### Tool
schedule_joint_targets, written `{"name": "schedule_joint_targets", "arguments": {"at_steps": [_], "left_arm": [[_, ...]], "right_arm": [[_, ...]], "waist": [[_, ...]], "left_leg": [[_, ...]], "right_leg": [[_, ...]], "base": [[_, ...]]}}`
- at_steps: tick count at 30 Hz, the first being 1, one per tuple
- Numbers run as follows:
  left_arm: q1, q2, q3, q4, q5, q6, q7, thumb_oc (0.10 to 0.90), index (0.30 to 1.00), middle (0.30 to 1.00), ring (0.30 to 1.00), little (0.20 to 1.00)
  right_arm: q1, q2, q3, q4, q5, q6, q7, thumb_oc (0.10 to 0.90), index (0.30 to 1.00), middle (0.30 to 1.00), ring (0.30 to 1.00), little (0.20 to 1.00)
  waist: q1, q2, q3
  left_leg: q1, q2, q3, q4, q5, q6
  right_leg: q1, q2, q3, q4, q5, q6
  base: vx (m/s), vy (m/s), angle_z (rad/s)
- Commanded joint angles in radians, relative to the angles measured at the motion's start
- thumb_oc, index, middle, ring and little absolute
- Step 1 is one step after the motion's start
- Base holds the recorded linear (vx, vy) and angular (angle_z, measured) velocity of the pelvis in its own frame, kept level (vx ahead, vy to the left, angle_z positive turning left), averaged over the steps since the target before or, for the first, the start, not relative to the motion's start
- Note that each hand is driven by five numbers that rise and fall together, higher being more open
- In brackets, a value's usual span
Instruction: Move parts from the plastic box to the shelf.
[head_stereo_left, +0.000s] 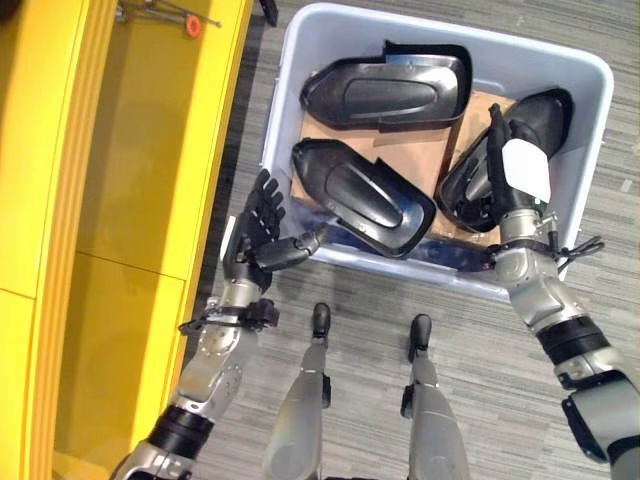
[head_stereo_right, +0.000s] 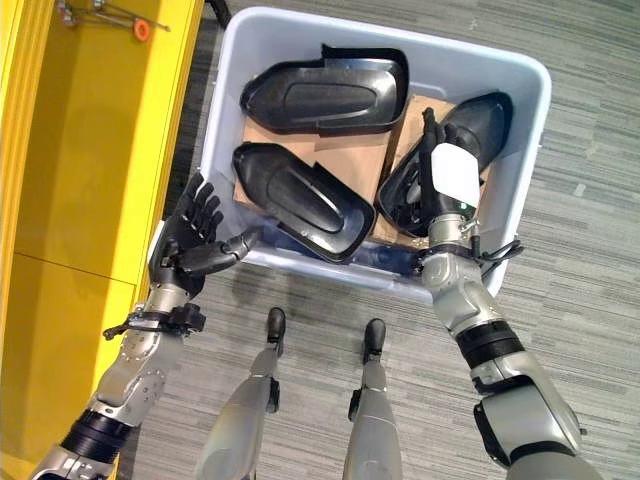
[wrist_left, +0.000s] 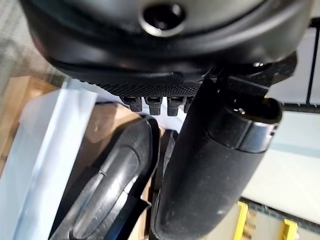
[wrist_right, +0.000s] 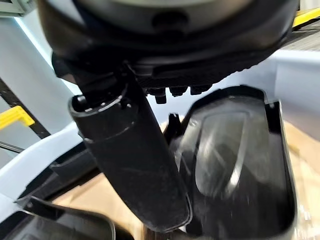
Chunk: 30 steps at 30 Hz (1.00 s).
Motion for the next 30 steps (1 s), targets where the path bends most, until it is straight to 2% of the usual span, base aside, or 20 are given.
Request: {"name": "schedule_joint_targets", "arguments": {"at_steps": [1,7,19,25,30], "left_arm": [[-0.023,0.021,0.049,-0.083,0.015,-0.105,0.009,0.900,1.000,1.000,1.000,1.000],[-0.026,0.015,0.054,-0.087,0.013,-0.102,0.026,0.900,1.000,1.000,1.000,1.000],[-0.030,0.009,0.057,-0.085,0.016,-0.096,0.048,0.900,1.000,1.000,1.000,1.000],[-0.026,0.009,0.057,-0.089,0.018,-0.097,0.051,0.900,1.000,1.000,1.000,1.000],[-0.024,0.009,0.057,-0.093,0.019,-0.101,0.049,0.900,1.000,1.000,1.000,1.000]], "right_arm": [[-0.114,-0.013,-0.008,0.001,0.069,-0.045,-0.072,0.900,1.000,1.000,1.000,1.000],[-0.142,0.022,-0.018,0.013,0.192,-0.075,-0.085,0.900,1.000,1.000,1.000,1.000],[-0.067,0.082,-0.051,-0.071,0.277,-0.105,-0.084,0.900,1.000,1.000,1.000,1.000],[-0.040,0.063,-0.079,-0.122,0.242,-0.099,-0.106,0.900,1.000,1.000,1.000,1.000],[-0.018,0.033,-0.100,-0.132,0.164,-0.069,-0.122,0.900,1.000,1.000,1.000,1.000]], "waist": [[-0.009,-0.036,-0.017],[-0.009,-0.036,-0.001],[-0.020,-0.039,0.010],[-0.024,-0.041,0.009],[-0.030,-0.044,0.008]], "left_leg": [[-0.060,-0.010,0.013,0.180,-0.116,0.029],[-0.090,-0.017,0.020,0.193,-0.121,0.031],[-0.100,-0.020,0.021,0.196,-0.127,0.036],[-0.100,-0.022,0.021,0.195,-0.127,0.036],[-0.100,-0.021,0.020,0.199,-0.129,0.037]], "right_leg": [[0.027,-0.074,0.033,0.122,-0.068,0.020],[0.011,-0.079,0.035,0.120,-0.063,0.019],[-0.001,-0.082,0.036,0.120,-0.064,0.020],[-0.002,-0.079,0.038,0.117,-0.064,0.020],[0.001,-0.079,0.040,0.120,-0.067,0.020]], "base": [[0.00,0.000,0.00],[0.00,0.000,0.00],[0.00,0.000,0.00],[0.00,0.000,0.00],[0.00,0.000,0.00]]}}
